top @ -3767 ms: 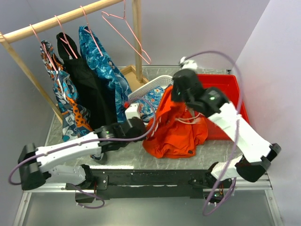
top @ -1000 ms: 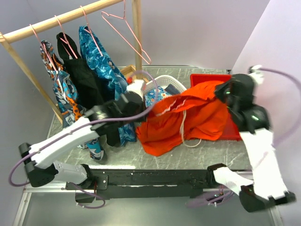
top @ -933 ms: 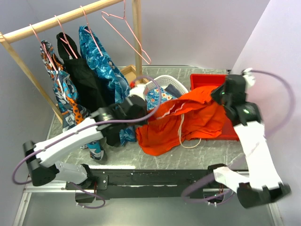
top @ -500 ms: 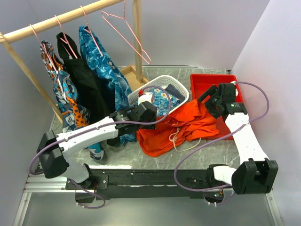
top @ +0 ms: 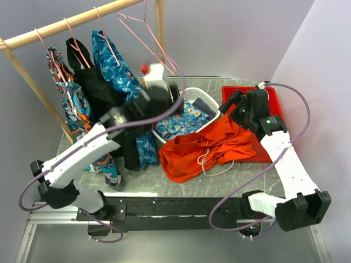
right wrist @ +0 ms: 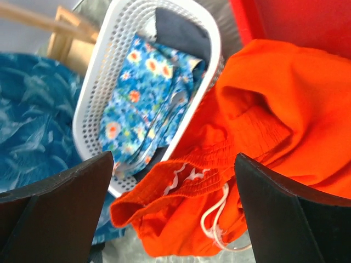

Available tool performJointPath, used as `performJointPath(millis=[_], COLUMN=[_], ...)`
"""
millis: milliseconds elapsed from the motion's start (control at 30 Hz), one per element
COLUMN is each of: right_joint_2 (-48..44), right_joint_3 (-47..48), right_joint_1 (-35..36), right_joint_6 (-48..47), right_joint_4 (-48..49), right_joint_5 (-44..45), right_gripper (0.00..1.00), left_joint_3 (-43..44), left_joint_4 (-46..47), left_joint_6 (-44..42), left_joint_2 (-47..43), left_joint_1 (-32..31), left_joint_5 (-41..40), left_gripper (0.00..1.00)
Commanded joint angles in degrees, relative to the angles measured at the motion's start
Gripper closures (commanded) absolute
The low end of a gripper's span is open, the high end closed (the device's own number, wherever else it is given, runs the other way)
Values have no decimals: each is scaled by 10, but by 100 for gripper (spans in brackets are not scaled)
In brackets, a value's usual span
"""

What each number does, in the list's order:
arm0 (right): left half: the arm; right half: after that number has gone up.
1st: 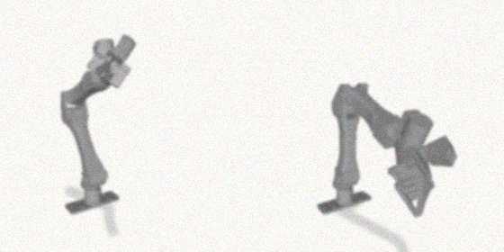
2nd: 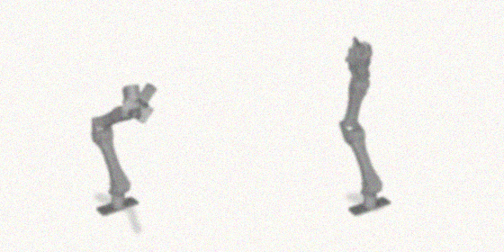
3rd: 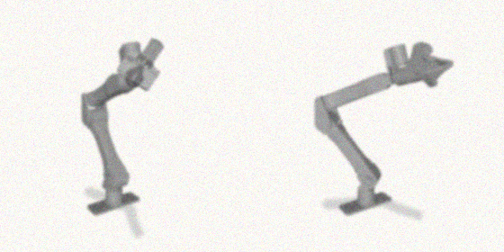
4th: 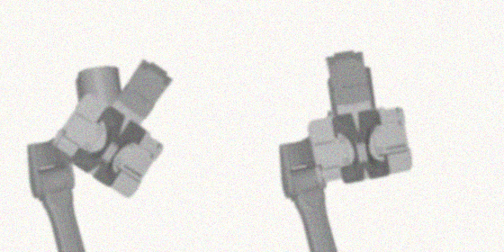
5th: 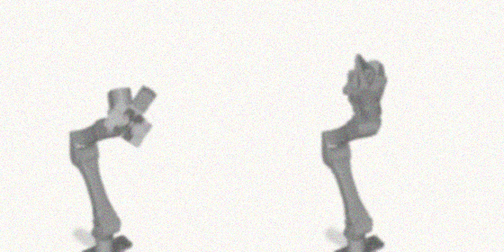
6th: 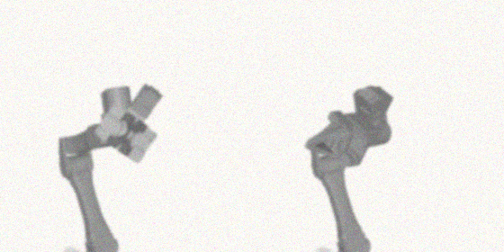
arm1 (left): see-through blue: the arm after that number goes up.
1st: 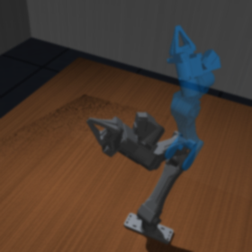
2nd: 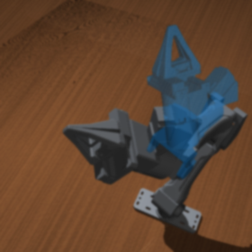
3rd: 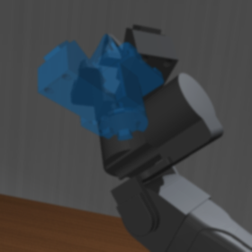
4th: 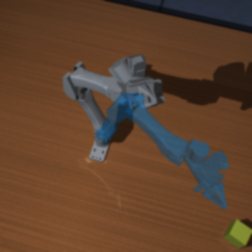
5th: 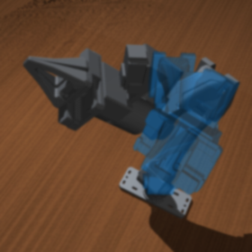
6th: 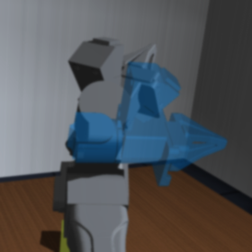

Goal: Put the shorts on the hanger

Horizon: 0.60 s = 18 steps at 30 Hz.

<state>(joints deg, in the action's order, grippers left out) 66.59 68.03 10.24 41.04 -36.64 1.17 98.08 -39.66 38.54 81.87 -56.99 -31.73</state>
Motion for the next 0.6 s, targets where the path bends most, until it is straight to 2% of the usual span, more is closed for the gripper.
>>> performJointPath(millis=[0,33,167,233,367,567], right_joint_2=[-13,-14,-21,-20,-23,-30], right_joint_3=[28,27,9,4,-7,-11], right_joint_1=[7,12,38,42,50,55], right_joint_6=[-20,-25,-32,-35,-40,-51], right_joint_4=[13,22,41,42,46,44], right_joint_5=[-28,-41,-47,-49,-49,-42], right_gripper=[5,5,5,5,6,6], left_joint_3=[145,188,253,276,267,278], left_joint_4=[-52,-52,-17,0,101,161], left_joint_6=[-3,-8,-15,-23,-53,-66], left_joint_2=[73,88,144,171,197,239], left_joint_1=[53,65,123,134,151,182], left_joint_5=[-78,-72,-76,-123,-166,-123], left_gripper=[35,35,38,40,41,42])
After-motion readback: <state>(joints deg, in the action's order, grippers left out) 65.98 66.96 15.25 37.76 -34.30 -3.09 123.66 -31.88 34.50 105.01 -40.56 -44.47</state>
